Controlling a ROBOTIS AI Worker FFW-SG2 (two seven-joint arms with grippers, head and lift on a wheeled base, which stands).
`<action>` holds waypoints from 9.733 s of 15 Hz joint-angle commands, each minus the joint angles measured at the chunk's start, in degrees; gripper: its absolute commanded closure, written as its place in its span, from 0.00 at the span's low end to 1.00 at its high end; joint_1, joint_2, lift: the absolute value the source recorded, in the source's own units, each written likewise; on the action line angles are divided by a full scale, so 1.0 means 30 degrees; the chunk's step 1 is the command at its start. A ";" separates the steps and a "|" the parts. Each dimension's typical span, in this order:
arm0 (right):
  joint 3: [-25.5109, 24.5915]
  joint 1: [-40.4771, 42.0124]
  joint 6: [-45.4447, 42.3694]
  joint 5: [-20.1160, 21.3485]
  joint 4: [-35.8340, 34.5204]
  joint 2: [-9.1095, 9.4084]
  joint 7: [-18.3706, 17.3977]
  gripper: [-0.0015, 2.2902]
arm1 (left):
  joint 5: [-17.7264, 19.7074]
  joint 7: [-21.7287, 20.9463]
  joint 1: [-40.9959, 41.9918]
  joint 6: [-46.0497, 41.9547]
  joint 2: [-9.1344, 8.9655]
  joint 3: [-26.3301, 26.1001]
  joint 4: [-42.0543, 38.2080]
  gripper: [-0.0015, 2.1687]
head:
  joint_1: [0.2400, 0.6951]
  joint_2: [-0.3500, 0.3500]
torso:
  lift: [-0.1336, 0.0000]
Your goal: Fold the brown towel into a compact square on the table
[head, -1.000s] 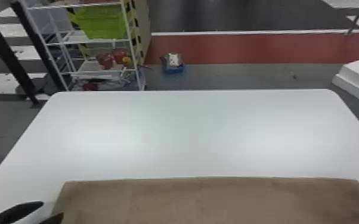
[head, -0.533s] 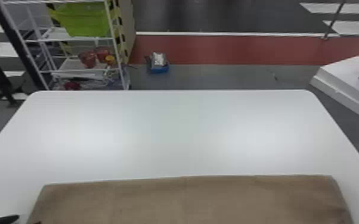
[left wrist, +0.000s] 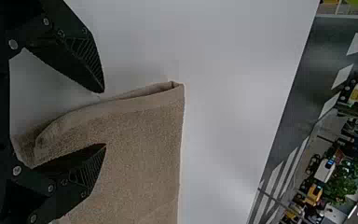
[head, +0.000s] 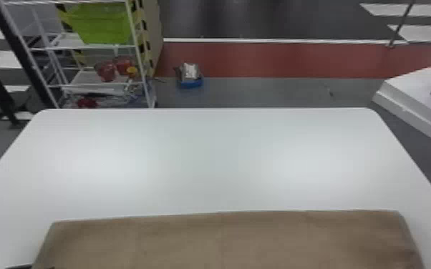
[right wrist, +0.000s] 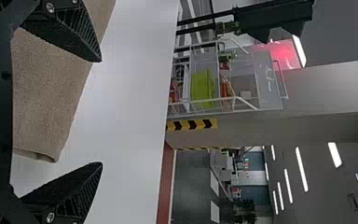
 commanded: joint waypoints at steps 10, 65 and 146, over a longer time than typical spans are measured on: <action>-0.0113 -0.0012 0.0024 0.0001 0.0230 -0.0084 0.0002 0.04 | -0.0982 -0.2904 -0.0989 0.0848 0.0612 0.0099 -0.0220 0.99 | 1.00 0.40 | 0.00; 0.5395 0.1306 -0.9175 0.6182 -0.4516 -0.1138 0.0797 0.05 | 0.8334 0.8054 -0.0257 -0.2316 -0.0814 -0.4208 -0.2623 0.01 | 1.00 0.35 | 0.00; 1.3569 -0.1213 -1.3511 1.5704 -0.4956 -0.6646 0.0797 0.68 | 1.0619 0.8141 -0.0491 -0.5597 -0.0814 -0.0604 0.1069 0.02 | 1.00 1.00 | 0.00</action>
